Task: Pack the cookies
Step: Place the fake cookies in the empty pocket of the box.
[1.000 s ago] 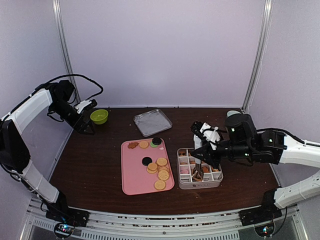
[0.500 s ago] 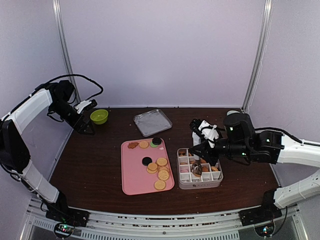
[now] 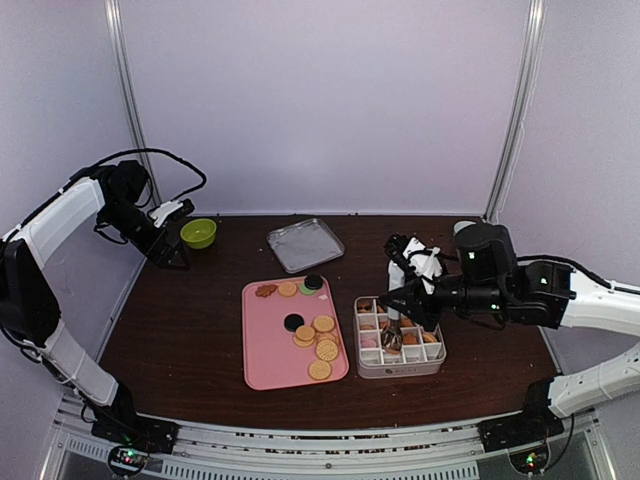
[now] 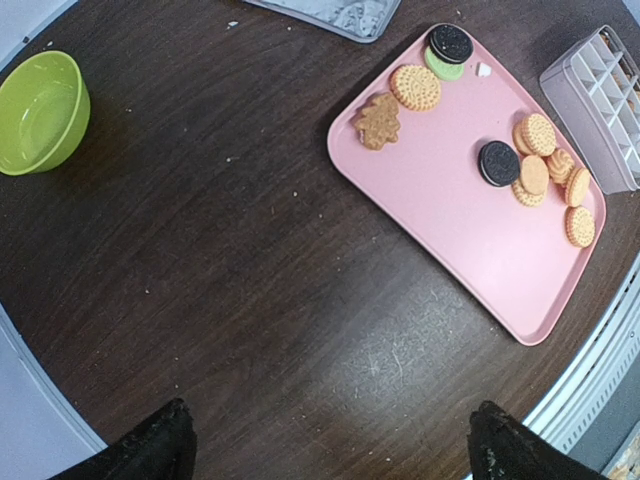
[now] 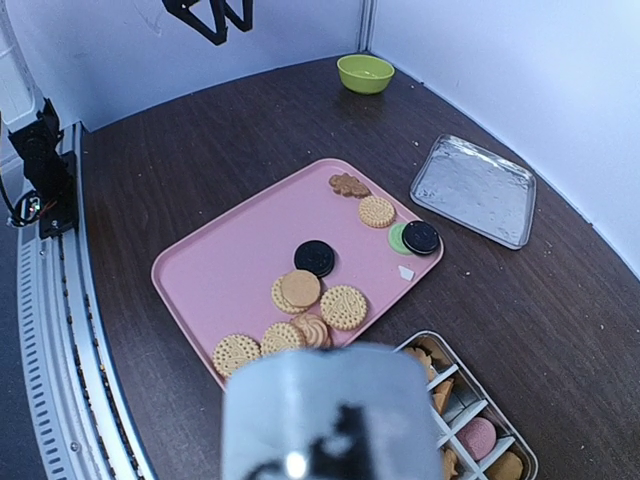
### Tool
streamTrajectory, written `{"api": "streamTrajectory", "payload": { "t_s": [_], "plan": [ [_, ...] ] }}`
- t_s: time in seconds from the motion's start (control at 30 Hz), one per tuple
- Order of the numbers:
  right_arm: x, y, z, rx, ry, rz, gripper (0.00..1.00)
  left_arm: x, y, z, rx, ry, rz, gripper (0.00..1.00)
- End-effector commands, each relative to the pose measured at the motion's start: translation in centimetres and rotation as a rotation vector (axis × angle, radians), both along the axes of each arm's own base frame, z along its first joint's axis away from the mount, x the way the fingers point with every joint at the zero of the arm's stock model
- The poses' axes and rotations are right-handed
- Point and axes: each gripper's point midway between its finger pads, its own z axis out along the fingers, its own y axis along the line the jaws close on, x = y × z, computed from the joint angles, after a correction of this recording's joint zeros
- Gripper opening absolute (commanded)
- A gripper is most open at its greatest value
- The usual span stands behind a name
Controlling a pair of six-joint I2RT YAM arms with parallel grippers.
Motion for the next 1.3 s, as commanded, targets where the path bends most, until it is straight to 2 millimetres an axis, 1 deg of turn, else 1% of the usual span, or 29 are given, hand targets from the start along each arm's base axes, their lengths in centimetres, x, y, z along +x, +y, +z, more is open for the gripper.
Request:
{"api": "streamTrajectory", "payload": {
  "t_s": [0.0,0.07,0.23,0.57,0.8,1.07,1.17,1.27],
  "plan": [
    [-1.1,0.2,1.7,0.068,0.025,0.039,0.0,0.4,-0.5,1.0,-0.023,-0.023,-0.01,0.98],
    [-1.1,0.1,1.3,0.064,0.033,0.036,0.0,0.4,-0.5,1.1,-0.028,-0.025,-0.01,0.98],
    [-1.0,0.8,1.4,0.103,0.045,0.041,0.0,0.3,-0.6,1.2,-0.029,-0.023,-0.011,0.98],
    [0.9,1.8,1.0,0.155,0.033,-0.031,0.0,0.4,-0.5,1.2,-0.023,-0.025,-0.012,0.98],
    [1.7,1.8,0.2,0.167,0.031,-0.079,0.0,0.4,-0.5,1.1,-0.021,-0.025,-0.015,0.98],
    [1.8,1.5,0.1,0.153,0.017,-0.104,0.0,0.4,-0.5,0.9,-0.022,-0.019,-0.016,0.98],
    [1.7,1.6,0.0,0.148,0.017,-0.105,0.08,0.3,-0.5,0.9,-0.023,-0.018,-0.017,0.98],
    [1.4,1.8,0.0,0.142,0.021,-0.093,0.2,0.3,-0.4,0.9,-0.02,-0.022,-0.016,0.98]
  ]
}}
